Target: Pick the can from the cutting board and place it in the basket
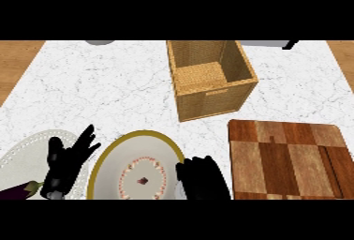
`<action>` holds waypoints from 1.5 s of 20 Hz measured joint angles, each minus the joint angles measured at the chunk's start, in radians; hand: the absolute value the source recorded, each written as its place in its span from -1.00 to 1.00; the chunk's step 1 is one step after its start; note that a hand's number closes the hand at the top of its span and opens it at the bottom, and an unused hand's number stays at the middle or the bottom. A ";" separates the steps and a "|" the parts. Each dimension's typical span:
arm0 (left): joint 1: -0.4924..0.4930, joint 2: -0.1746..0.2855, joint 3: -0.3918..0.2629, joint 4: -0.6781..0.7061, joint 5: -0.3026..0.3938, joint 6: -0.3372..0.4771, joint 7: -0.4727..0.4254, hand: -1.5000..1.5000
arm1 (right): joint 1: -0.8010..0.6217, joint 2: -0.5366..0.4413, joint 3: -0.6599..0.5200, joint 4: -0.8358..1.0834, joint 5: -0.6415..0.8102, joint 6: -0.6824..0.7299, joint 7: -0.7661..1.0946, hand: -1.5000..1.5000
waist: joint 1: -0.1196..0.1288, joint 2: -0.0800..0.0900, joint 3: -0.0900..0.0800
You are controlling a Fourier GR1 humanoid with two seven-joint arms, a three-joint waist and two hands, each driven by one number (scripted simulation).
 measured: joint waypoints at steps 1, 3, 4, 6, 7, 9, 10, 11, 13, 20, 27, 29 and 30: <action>0.001 -0.001 0.004 0.000 0.002 0.002 0.001 0.00 | 0.003 0.008 0.014 -0.023 -0.038 -0.054 0.020 1.00 | -0.002 0.001 0.002; 0.003 0.000 0.005 -0.003 0.003 0.003 0.007 0.00 | 0.008 0.020 0.041 -0.075 -0.110 -0.171 0.055 1.00 | -0.006 0.002 0.004; 0.002 0.002 0.006 -0.002 0.003 0.003 0.012 0.00 | -0.001 0.024 0.055 -0.099 -0.136 -0.231 0.072 1.00 | -0.008 0.002 0.005; 0.007 0.000 0.004 -0.003 -0.001 0.007 0.012 0.00 | -0.034 0.029 0.090 -0.139 -0.166 -0.344 0.120 1.00 | -0.012 -0.001 0.004; 0.009 -0.002 0.002 -0.005 -0.003 0.008 0.009 0.00 | -0.059 0.021 0.103 -0.143 -0.167 -0.402 0.142 1.00 | -0.012 -0.002 0.004; 0.012 -0.004 0.001 -0.007 -0.006 0.012 0.014 0.00 | -0.124 0.022 0.115 -0.174 -0.181 -0.480 0.210 1.00 | -0.015 -0.004 0.003; 0.013 -0.002 0.003 -0.006 -0.005 0.009 0.011 0.00 | -0.161 0.026 0.120 -0.188 -0.183 -0.510 0.253 1.00 | -0.016 -0.005 0.002; 0.015 0.000 0.005 -0.007 -0.005 0.008 0.007 0.00 | -0.202 0.028 0.116 -0.197 -0.187 -0.535 0.295 1.00 | -0.017 -0.006 0.001; 0.018 0.003 0.008 -0.009 -0.003 0.005 0.007 0.00 | -0.291 0.031 0.102 -0.212 -0.183 -0.553 0.376 1.00 | -0.020 -0.008 -0.001; 0.020 0.004 0.016 -0.005 -0.005 0.007 0.004 0.00 | -0.623 0.029 -0.062 -0.164 -0.230 -0.527 0.510 1.00 | -0.025 -0.009 -0.002; 0.028 0.000 0.021 -0.006 -0.011 0.013 0.000 0.00 | -0.893 0.030 -0.263 -0.004 -0.343 -0.489 0.549 1.00 | -0.034 -0.007 0.000; 0.033 -0.004 0.023 -0.012 -0.013 0.020 0.002 0.00 | -0.940 0.031 -0.313 0.051 -0.367 -0.485 0.541 1.00 | -0.037 -0.006 0.001; 0.034 -0.002 0.023 -0.021 -0.009 0.014 0.010 0.00 | -0.967 0.031 -0.334 0.092 -0.377 -0.486 0.535 1.00 | -0.037 -0.006 0.000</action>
